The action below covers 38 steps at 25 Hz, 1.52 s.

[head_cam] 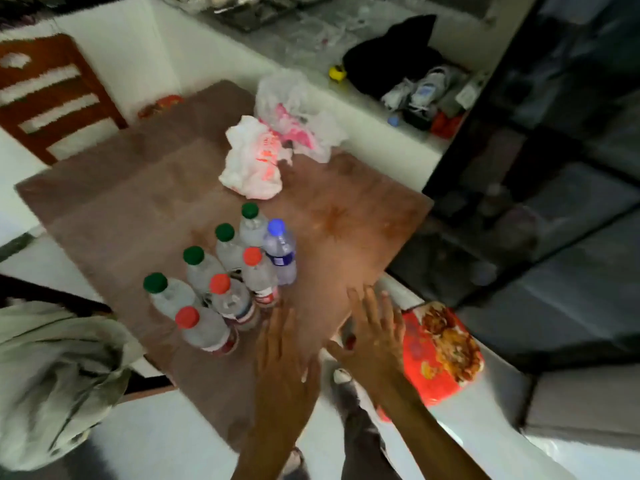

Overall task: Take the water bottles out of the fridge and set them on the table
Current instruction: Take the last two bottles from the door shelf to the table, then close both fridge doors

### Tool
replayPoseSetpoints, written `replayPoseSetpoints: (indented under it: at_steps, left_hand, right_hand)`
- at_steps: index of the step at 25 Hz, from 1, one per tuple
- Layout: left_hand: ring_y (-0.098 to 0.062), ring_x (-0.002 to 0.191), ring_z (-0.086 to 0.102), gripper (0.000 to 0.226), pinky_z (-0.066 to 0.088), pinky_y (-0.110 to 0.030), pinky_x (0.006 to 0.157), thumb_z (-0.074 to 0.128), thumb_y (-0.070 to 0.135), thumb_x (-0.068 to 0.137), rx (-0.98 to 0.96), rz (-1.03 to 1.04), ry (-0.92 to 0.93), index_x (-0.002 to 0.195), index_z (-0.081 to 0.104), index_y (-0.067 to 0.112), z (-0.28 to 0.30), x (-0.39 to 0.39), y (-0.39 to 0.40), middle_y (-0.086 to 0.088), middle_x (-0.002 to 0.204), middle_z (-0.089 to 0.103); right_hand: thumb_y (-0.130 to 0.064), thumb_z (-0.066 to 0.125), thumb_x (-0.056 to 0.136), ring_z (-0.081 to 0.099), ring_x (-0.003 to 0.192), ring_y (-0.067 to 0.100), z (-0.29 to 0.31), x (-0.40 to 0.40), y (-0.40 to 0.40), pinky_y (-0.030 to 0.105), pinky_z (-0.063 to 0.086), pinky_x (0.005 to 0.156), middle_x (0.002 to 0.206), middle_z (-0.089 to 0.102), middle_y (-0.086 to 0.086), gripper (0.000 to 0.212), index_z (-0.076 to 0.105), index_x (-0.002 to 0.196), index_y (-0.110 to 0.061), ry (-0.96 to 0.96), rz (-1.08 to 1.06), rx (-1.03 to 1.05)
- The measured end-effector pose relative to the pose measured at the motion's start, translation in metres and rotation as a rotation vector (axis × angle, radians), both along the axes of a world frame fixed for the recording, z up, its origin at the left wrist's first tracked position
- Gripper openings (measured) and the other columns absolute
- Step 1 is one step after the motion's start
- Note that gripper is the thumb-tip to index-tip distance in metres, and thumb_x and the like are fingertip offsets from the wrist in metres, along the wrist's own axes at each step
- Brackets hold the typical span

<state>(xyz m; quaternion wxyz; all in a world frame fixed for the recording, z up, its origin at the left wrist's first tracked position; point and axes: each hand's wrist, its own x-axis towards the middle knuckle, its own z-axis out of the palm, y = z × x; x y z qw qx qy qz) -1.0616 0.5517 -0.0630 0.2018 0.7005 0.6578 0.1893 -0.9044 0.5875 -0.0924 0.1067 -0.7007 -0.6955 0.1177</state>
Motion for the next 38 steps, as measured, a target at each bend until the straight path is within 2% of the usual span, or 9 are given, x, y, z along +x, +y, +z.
replayPoseSetpoints:
  at_steps: [2, 4, 6, 9, 16, 21, 26, 31, 38]
  left_hand:
    - [-0.037, 0.136, 0.036, 0.071, 0.025, -0.041, 0.111, 0.044, 0.049, 0.087, 0.043, -0.084, 0.027, 0.142, 0.040, 0.004, -0.007, -0.009, -0.012, -0.016, 0.152, 0.034]
    - [-0.039, 0.133, 0.039, 0.076, 0.027, -0.046, 0.106, 0.048, 0.053, 0.081, 0.150, -0.438, 0.107, 0.143, 0.040, 0.008, -0.003, 0.062, -0.051, -0.019, 0.149, 0.037]
    - [-0.041, 0.132, 0.039, 0.079, 0.031, -0.053, 0.105, 0.040, 0.062, 0.083, 0.042, -0.408, 0.125, 0.144, 0.037, 0.012, -0.004, 0.067, -0.053, -0.022, 0.147, 0.039]
    - [-0.039, 0.137, 0.033, 0.088, 0.030, -0.065, 0.103, 0.016, 0.077, 0.082, -0.034, -0.601, 0.137, 0.149, 0.027, 0.021, 0.003, 0.135, -0.091, -0.016, 0.154, 0.031]
    - [-0.031, 0.146, 0.013, 0.086, 0.014, -0.065, 0.112, 0.029, 0.073, 0.081, 0.032, -1.025, 0.118, 0.153, 0.009, 0.028, -0.001, 0.258, -0.245, -0.006, 0.161, 0.009]
    - [-0.013, 0.146, -0.017, 0.083, -0.003, -0.054, 0.118, 0.024, 0.078, 0.078, -0.006, -0.997, -0.023, 0.141, -0.022, 0.051, 0.024, 0.327, -0.352, 0.010, 0.157, -0.020]
    - [-0.015, 0.148, -0.012, 0.084, -0.006, -0.049, 0.117, 0.034, 0.069, 0.082, 0.166, -0.915, -0.260, 0.150, -0.007, 0.039, 0.102, 0.415, -0.386, 0.003, 0.161, -0.011]
    - [-0.021, 0.148, -0.002, 0.083, 0.011, -0.054, 0.118, 0.047, 0.062, 0.086, 0.194, -0.684, -0.556, 0.151, 0.001, 0.037, 0.167, 0.478, -0.383, -0.003, 0.162, -0.006]
    - [-0.019, 0.145, 0.015, 0.075, 0.022, -0.036, 0.111, 0.053, 0.050, 0.091, 0.263, -0.574, -0.800, 0.150, 0.011, 0.034, 0.176, 0.522, -0.391, -0.005, 0.159, 0.011]
  right_hand:
    - [-0.080, 0.042, 0.077, 0.005, 0.150, 0.033, -0.001, 0.005, -0.025, 0.059, 0.004, 0.116, 0.163, 0.005, -0.001, 0.092, 0.015, 0.153, -0.037, -0.050, -0.136, -0.056]
    - [-0.079, 0.044, 0.074, 0.016, 0.147, 0.034, 0.000, 0.068, -0.131, 0.062, 0.014, 0.115, 0.161, 0.026, 0.003, 0.089, 0.031, 0.150, -0.034, -0.047, -0.518, 0.002]
    - [-0.079, 0.045, 0.074, 0.025, 0.144, 0.040, -0.001, 0.066, -0.145, 0.063, 0.016, 0.110, 0.157, 0.035, 0.006, 0.088, 0.037, 0.148, -0.033, -0.057, -0.451, -0.021]
    - [-0.080, 0.032, 0.080, 0.024, 0.145, 0.042, 0.011, 0.110, -0.213, 0.063, 0.014, 0.109, 0.157, 0.034, 0.009, 0.085, 0.032, 0.151, -0.034, -0.100, -0.708, -0.064]
    - [-0.083, 0.031, 0.082, 0.009, 0.148, 0.035, 0.011, 0.189, -0.394, 0.062, 0.010, 0.110, 0.162, 0.020, 0.005, 0.086, 0.022, 0.153, -0.035, -0.077, -1.175, 0.011]
    - [-0.085, 0.031, 0.080, 0.015, 0.149, 0.037, 0.029, 0.244, -0.518, 0.060, 0.012, 0.114, 0.163, 0.017, 0.005, 0.090, 0.023, 0.153, -0.034, -0.071, -1.296, 0.115]
    - [-0.083, 0.033, 0.080, 0.008, 0.150, 0.036, 0.096, 0.310, -0.582, 0.062, 0.020, 0.114, 0.165, 0.011, 0.005, 0.092, 0.015, 0.155, -0.033, -0.102, -1.249, 0.303]
    - [-0.081, 0.036, 0.081, 0.002, 0.151, 0.036, 0.155, 0.374, -0.602, 0.065, 0.019, 0.113, 0.165, 0.008, 0.005, 0.091, 0.014, 0.155, -0.033, -0.146, -1.164, 0.423]
    - [-0.082, 0.036, 0.081, -0.004, 0.151, 0.033, 0.172, 0.454, -0.602, 0.062, 0.008, 0.117, 0.166, 0.000, 0.004, 0.094, 0.004, 0.156, -0.035, -0.179, -1.111, 0.501]
